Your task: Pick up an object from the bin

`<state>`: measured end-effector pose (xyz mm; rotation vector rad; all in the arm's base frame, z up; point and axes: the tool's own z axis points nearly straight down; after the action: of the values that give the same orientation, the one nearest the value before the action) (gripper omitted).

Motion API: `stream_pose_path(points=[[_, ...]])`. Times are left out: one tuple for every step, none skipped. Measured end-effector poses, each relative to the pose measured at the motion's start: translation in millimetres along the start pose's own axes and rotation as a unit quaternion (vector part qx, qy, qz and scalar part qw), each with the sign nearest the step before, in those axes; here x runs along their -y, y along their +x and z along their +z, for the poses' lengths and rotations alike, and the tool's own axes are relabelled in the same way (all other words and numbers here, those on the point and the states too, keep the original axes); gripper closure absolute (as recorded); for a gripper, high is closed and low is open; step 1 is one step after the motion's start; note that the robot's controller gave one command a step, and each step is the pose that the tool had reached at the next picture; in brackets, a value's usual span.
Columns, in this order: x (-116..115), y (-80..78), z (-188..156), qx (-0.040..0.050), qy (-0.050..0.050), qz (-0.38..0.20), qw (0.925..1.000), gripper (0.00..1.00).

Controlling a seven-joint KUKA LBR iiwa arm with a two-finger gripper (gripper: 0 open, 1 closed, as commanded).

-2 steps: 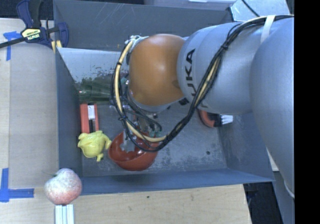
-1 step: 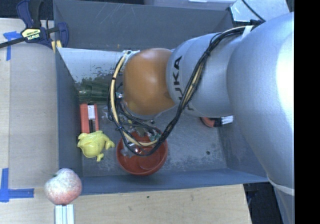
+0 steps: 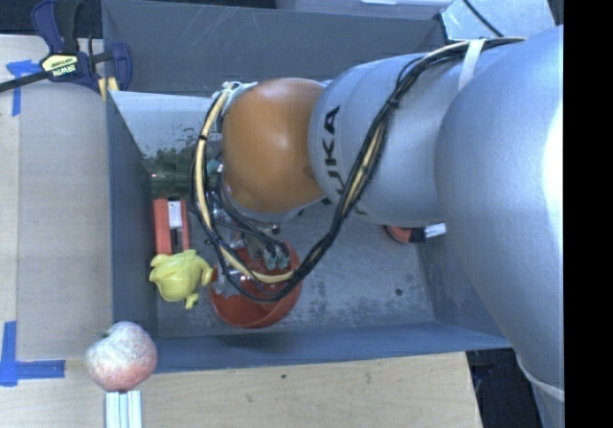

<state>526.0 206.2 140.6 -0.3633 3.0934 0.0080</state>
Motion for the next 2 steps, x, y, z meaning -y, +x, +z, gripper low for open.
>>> stream_pose_path(points=[[18, -25.6, -13, -0.0014, 0.001, -0.079, 0.9969, 0.00], [-8, 4.4, 12, 0.0020, -0.001, -0.100, 0.9950, 1.00]])
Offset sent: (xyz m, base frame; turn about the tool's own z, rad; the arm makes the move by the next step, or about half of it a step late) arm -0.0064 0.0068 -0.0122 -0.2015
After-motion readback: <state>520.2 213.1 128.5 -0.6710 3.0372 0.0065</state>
